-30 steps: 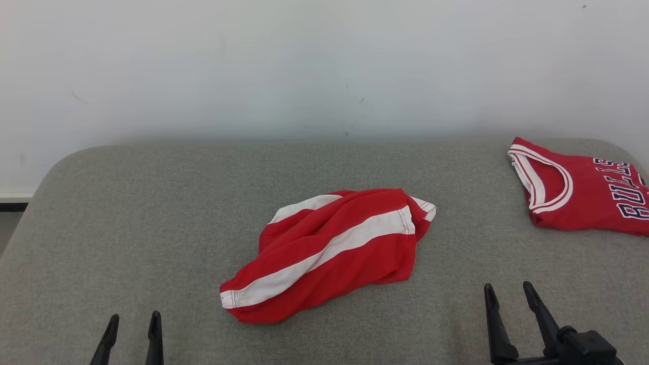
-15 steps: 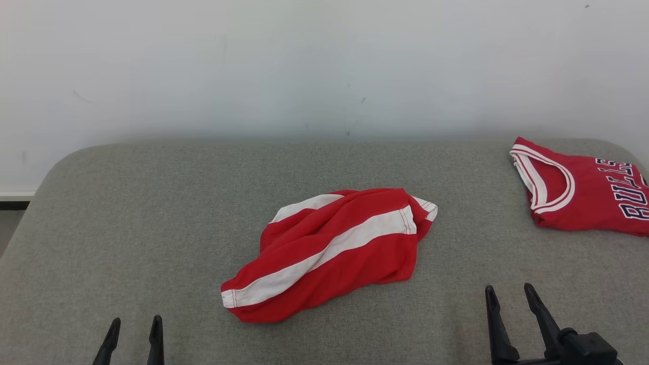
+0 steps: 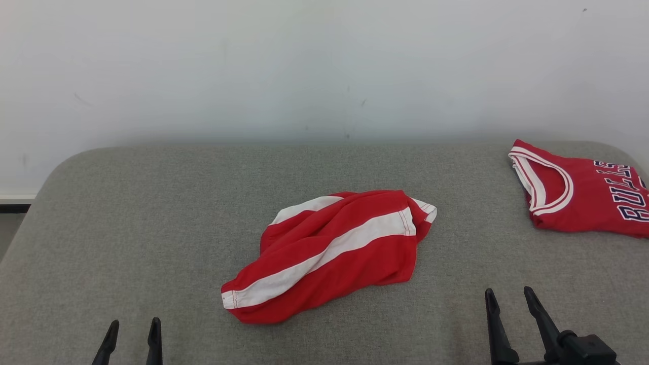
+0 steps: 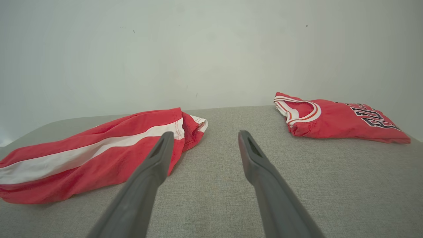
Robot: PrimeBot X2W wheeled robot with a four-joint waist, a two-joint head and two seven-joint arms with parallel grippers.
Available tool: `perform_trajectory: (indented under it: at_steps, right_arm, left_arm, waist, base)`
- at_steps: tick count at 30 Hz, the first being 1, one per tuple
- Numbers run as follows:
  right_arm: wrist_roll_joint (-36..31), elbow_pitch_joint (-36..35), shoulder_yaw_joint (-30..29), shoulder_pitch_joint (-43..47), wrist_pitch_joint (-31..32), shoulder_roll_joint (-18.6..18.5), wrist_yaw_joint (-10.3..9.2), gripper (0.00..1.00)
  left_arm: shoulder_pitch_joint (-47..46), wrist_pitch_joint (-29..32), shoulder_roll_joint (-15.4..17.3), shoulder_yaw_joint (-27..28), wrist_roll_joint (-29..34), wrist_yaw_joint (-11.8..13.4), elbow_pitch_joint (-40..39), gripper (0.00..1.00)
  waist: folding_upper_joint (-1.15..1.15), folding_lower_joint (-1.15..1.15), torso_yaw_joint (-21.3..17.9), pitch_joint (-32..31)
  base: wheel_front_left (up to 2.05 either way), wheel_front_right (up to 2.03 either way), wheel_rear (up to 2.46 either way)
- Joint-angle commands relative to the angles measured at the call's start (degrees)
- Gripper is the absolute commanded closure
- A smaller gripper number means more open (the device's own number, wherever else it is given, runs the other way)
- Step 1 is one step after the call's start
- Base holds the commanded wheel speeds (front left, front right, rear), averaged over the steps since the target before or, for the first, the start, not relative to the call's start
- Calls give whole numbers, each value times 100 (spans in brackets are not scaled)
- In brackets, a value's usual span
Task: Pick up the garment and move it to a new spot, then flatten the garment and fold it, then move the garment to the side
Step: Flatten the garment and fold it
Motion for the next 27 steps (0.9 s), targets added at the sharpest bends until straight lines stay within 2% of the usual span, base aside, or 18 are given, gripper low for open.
perform_trajectory:
  at_steps: [1,11,16,21,27]
  right_arm:
    - [45,2,-10,53,-7,6,-16,0]
    - [58,-4,-9,39,19,5,-16,0]
    - [70,54,15,-96,53,-125,-16,0]
    - [74,174,98,-354,97,-313,-16,0]
    - [78,551,198,-883,178,-540,-16,0]
  left_arm:
    - [56,-17,-23,13,14,3,17,0]
    - [46,-16,-60,40,5,-12,46,0]
    - [-129,-17,-87,-65,-21,-24,89,0]
    - [-408,40,-12,-486,-47,-50,229,0]
    - [-858,136,176,-1271,-195,-39,494,0]
  waist:
    - [0,-1,1,0]
    - [0,-1,19,-2]
    - [0,-1,93,20]
    - [0,-1,223,106]
    - [0,-1,355,313]
  base:
    - [0,0,0]
    - [0,0,0]
    - [0,0,0]
    - [0,0,0]
    - [0,0,0]
